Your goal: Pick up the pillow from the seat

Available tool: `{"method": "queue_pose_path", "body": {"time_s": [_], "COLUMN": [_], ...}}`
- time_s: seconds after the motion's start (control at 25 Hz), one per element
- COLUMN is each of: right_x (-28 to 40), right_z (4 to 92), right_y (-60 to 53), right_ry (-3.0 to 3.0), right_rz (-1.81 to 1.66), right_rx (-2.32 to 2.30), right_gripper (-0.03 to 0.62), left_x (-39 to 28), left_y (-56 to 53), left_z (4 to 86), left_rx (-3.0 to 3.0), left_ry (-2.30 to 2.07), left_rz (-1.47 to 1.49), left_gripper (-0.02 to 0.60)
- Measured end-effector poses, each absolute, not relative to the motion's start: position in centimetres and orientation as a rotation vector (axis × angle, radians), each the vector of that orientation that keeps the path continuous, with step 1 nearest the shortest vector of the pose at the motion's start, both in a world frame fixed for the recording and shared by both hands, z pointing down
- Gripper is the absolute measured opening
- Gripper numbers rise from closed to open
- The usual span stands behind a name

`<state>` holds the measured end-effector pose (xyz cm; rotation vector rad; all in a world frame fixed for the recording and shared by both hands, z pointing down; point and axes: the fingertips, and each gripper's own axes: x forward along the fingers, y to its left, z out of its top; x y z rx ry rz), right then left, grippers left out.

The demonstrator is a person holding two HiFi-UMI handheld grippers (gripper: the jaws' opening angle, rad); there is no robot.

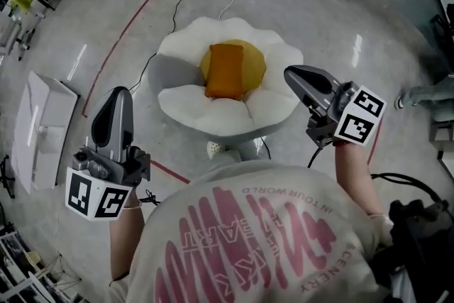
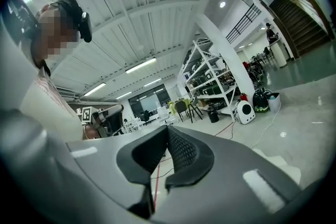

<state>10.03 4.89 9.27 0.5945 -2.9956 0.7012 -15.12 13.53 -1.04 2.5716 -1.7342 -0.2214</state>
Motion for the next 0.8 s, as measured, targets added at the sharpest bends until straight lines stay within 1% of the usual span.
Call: {"method": "queue_pose_path", "body": {"time_s": [0.24, 0.44, 0.68, 0.8], "right_x": [7.6, 5.5, 5.2, 5.2], "right_z": [9.9, 13.0, 14.8, 16.9], "right_y": [0.8, -2.9, -3.5, -4.0], "right_ry": [-2.978, -2.924, -2.809, -2.751], "right_rz": [0.735, 0.783, 0.887, 0.961], "right_rx": [0.738, 0.834, 0.917, 0.953], "right_gripper": [0.006, 0.006, 0.007, 0.007], "left_x": [-18.2, -20.7, -21.2, -21.1], "left_y": [8.5, 3.8, 1.3, 0.0], "left_z": [-0.7, 3.1, 5.8, 8.4], "left_rx": [2.657, 2.699, 2.625, 2.584], "left_ry": [-1.634, -1.502, -1.382, -1.336], "left_rz": [-0.213, -0.202, -0.218, -0.178], "left_gripper": [0.018, 0.017, 0.014, 0.018]}}
